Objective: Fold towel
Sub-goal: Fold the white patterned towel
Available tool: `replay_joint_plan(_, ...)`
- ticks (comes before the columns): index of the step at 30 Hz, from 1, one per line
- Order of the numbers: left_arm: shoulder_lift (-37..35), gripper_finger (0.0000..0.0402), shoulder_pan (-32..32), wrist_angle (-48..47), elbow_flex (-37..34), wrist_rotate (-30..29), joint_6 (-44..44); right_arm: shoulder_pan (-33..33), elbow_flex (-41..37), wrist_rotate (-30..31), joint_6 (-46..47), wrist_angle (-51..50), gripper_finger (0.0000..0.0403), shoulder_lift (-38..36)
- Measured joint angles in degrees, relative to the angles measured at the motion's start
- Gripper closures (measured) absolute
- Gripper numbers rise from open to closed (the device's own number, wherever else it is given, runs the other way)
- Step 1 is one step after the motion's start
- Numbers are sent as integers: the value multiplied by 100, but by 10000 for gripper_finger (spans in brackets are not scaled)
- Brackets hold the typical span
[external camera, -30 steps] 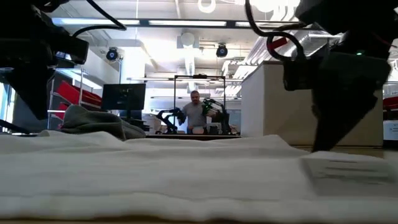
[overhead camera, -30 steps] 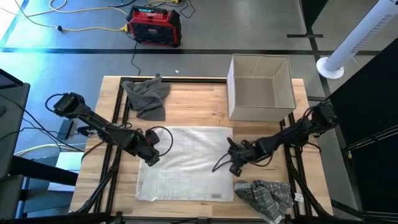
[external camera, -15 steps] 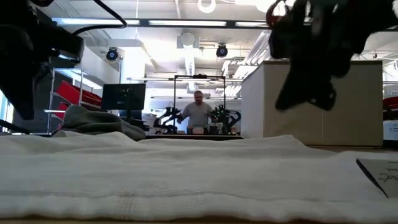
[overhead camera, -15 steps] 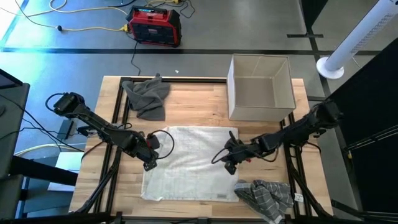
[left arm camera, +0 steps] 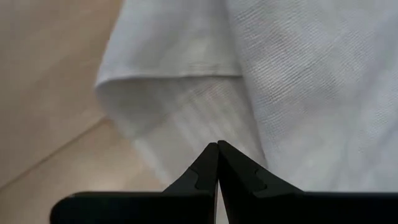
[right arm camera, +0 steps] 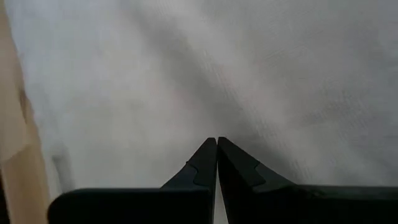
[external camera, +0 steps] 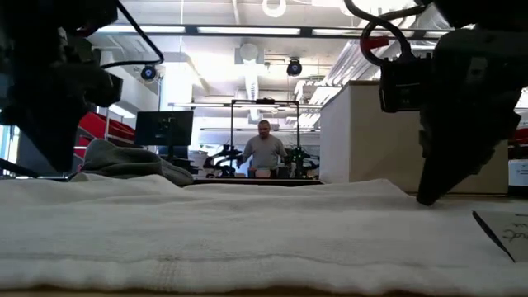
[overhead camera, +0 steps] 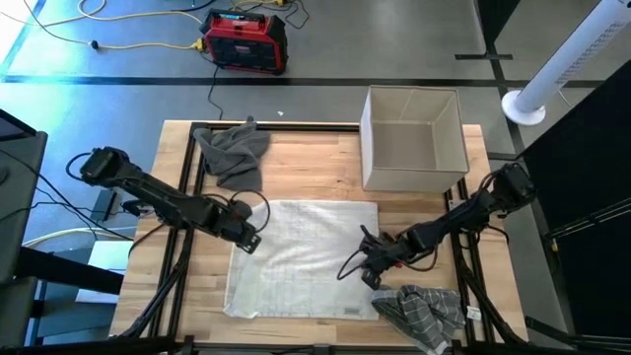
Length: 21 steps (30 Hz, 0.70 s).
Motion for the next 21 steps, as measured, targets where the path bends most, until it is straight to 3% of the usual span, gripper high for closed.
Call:
replay_joint_plan(8, -998, 401, 414, -387, -2, 366, -128, -2, 0, 429, -275, -30, 403, 0)
replay_joint_plan(13, -1510, 398, 634, 101, -194, 454, -679, -9, 4, 691, -444, -29, 403, -2)
replay_joint_plan(17, -1568, 367, 679, 758, -469, 570, -1254, -8, 4, 759, -509, -27, 403, -2)
replay_joint_plan(21, -1451, 315, 670, 592, -572, 443, -1822, -9, 4, 853, -537, -27, 403, -2)
